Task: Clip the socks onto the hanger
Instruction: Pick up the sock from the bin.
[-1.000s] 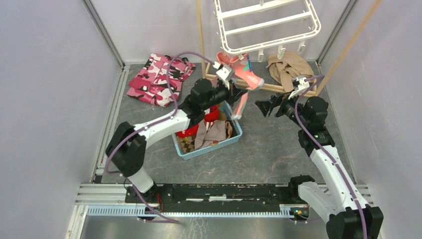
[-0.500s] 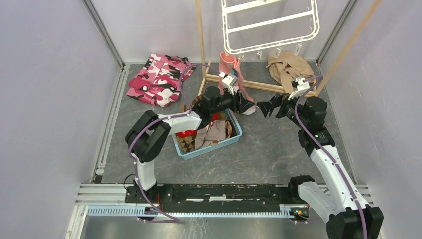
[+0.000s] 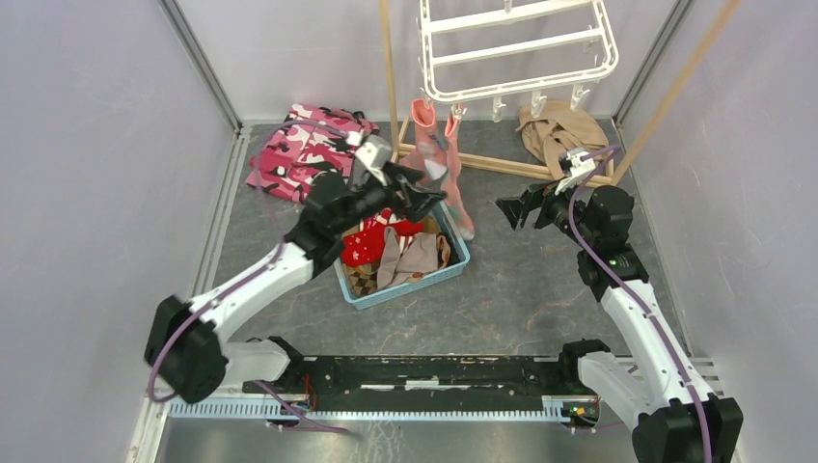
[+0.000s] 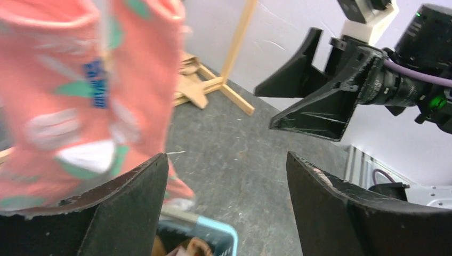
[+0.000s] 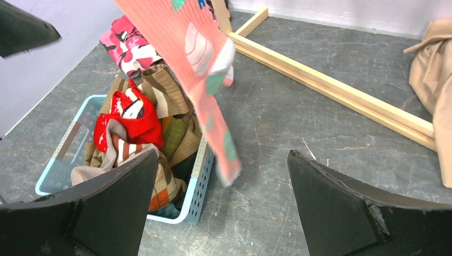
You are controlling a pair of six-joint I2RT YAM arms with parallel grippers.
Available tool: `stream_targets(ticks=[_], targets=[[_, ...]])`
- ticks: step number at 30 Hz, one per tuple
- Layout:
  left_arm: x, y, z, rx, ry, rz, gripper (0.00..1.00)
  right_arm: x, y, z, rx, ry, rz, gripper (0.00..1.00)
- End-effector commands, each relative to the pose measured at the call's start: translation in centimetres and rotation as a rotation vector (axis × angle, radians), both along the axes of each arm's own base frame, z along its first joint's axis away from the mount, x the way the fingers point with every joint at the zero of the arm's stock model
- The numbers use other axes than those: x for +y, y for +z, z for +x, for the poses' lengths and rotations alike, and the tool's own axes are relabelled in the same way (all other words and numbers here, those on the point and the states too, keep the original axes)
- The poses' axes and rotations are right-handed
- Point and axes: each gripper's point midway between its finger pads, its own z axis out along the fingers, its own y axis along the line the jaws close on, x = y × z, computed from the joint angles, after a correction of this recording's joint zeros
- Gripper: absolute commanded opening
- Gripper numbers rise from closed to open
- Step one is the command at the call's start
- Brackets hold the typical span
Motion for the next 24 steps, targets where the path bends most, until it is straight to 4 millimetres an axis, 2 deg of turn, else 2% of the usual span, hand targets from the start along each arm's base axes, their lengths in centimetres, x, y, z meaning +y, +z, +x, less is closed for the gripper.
stream_targets(ticks=[1,3,5,7,12,15,17,22,24], targets=[[6.1,-3.2,1.0,0.081,0.151,0.104,0.9,1.1,3.6,0.4,-0.143,0.079,-0.019,0.98],[8.9,-3.4,1.5,0.124,0.254,0.096,0.99,1.7,3.7,0.5,-0.153,0.106,-0.021,0.98],[11.7,-4.4,2.0,0.201,0.381,0.095,1.0,2.4,3.5,0.5,-0.151,0.133,-0.014,0.98],[13.6,-5.0,2.4,0.264,0.489,0.087,1.0,2.9,3.2,0.5,-0.145,0.156,-0.008,0.98],[13.5,-5.9,2.0,0.346,0.481,0.093,0.98,3.7,2.3,0.5,-0.126,0.185,0.003,0.98],[13.4,-7.6,2.5,0.446,0.512,0.108,0.89,4.0,1.5,0.4,-0.106,0.197,0.005,0.98],[13.3,-8.5,3.2,0.517,0.539,0.097,0.77,4.1,1.2,0.3,-0.099,0.204,0.007,0.98],[11.9,-10.4,5.3,0.751,0.607,0.025,0.4,4.5,1.0,0.3,-0.089,0.217,0.005,0.98],[11.7,-10.9,6.1,0.846,0.663,0.023,0.34,4.7,0.9,0.2,-0.086,0.225,0.004,0.98]])
